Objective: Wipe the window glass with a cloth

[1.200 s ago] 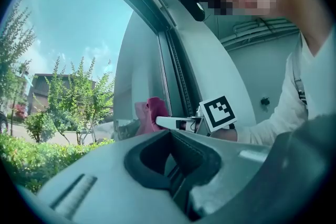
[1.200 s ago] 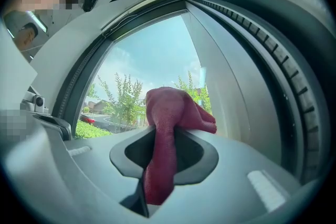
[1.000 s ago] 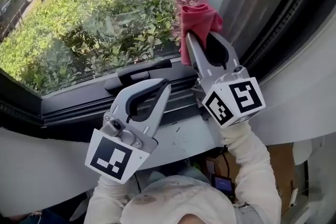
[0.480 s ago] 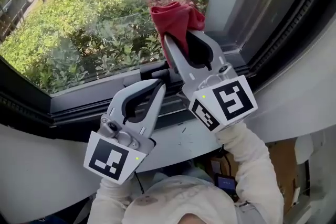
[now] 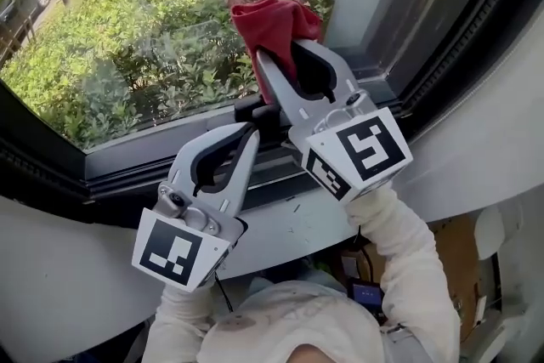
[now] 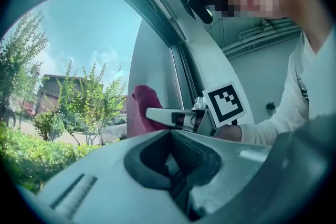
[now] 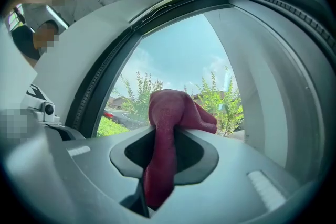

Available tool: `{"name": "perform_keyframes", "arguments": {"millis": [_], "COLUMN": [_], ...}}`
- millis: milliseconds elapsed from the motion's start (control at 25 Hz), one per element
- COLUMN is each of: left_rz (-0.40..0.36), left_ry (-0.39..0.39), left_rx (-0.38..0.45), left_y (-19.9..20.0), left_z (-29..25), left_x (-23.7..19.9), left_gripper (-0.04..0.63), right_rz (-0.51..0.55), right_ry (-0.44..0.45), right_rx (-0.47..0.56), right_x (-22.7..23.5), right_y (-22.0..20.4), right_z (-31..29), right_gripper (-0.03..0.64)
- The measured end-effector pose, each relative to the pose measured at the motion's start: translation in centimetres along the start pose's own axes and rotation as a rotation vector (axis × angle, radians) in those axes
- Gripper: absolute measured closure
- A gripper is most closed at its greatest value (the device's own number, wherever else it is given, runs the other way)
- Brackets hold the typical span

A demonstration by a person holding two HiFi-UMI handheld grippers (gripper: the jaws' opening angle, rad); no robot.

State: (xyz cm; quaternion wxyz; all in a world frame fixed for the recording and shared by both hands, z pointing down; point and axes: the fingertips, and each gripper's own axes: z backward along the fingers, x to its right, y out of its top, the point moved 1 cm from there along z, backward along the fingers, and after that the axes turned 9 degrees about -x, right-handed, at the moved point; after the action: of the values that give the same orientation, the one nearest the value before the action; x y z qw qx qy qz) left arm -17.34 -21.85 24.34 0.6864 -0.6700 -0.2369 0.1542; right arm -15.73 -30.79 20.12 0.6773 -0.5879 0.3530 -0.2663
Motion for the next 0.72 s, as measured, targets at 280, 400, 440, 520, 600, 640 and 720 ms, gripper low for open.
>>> {"name": "perform_keyframes", "arguments": {"millis": [280, 400, 440, 520, 600, 640, 720], "left_rz": [-0.016, -0.025, -0.027, -0.032, -0.039, -0.042, -0.048], "left_ry": [0.001, 0.003, 0.004, 0.006, 0.0, -0.003, -0.007], "left_rx": [0.025, 0.027, 0.027, 0.028, 0.027, 0.025, 0.019], "left_y": [1.1, 1.5, 1.7, 2.1, 2.3, 2.3, 2.2], "left_z": [0.1, 0.0, -0.1, -0.3, -0.6, -0.6, -0.8], "left_x": [1.1, 1.9, 2.2, 2.8, 3.7, 4.2, 5.1], "left_gripper": [0.595, 0.595, 0.595, 0.595, 0.595, 0.595, 0.595], "right_rz": [0.065, 0.01, -0.008, -0.036, -0.048, -0.05, -0.057], "right_ry": [0.048, 0.033, 0.029, 0.026, 0.023, 0.02, 0.015], "right_rx": [0.053, 0.06, 0.059, 0.055, 0.048, 0.043, 0.035], "right_x": [-1.8, -0.7, -0.3, 0.3, 0.6, 0.6, 0.6], "right_y": [2.8, 2.5, 2.2, 1.6, 0.8, 0.3, -0.6], "right_z": [3.0, 5.7, 6.7, 8.7, 10.7, 11.7, 13.6], "right_gripper": [0.509, 0.509, 0.509, 0.509, 0.509, 0.509, 0.509]}}
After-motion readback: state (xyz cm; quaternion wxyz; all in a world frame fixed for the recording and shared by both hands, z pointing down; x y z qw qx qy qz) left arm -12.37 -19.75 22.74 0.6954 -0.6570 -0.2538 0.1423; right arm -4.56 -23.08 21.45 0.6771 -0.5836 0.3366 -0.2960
